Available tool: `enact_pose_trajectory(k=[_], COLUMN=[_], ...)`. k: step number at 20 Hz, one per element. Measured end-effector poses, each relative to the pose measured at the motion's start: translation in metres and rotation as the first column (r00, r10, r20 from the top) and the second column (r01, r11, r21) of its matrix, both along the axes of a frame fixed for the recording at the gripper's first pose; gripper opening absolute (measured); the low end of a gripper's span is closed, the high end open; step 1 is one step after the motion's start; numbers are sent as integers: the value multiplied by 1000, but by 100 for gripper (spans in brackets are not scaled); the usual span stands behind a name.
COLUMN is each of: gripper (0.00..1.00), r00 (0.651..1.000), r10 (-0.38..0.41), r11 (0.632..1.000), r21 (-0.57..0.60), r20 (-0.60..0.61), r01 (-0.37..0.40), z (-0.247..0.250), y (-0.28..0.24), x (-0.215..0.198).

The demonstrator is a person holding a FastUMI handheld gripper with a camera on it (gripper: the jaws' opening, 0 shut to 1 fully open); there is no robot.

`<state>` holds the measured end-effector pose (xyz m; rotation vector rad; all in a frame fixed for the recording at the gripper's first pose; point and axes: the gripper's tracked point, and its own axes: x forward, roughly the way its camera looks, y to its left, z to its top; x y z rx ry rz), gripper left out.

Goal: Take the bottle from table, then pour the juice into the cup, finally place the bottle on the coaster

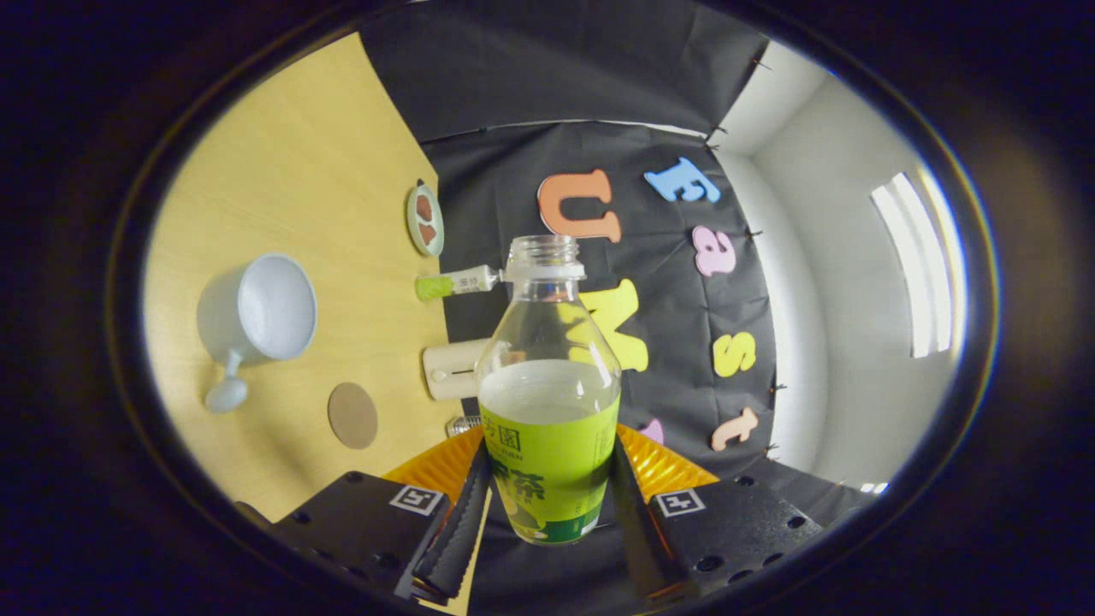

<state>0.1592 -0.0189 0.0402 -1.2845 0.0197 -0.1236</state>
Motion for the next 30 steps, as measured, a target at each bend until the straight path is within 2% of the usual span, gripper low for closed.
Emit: enact_pose_trajectory(k=[3, 7, 9, 12, 14, 20, 24, 28, 30], gripper=[75, 75, 75, 75, 75, 75, 75, 75, 75], r00=[999, 991, 991, 993, 992, 978, 965, 958, 960], r10=[22, 39, 52, 94, 117, 205, 259, 280, 269], r11=[978, 871, 795, 626, 536, 433, 341, 283, 280], r21=[208, 491, 605, 780, 844, 900, 938, 959, 960], r20=[-45, -126, -121, -71, -44, -35, -27, -54, -84], r01=[-12, 28, 33, -3, -26, -59, -66, -29, 5], z=[-6, -26, -21, -4, 2, -24, -55, -83, -97], y=[2, 0, -3, -7, -9, 10, 14, 10, 7], x=[-4, -6, -2, 7, 15, 52, 79, 111, 121])
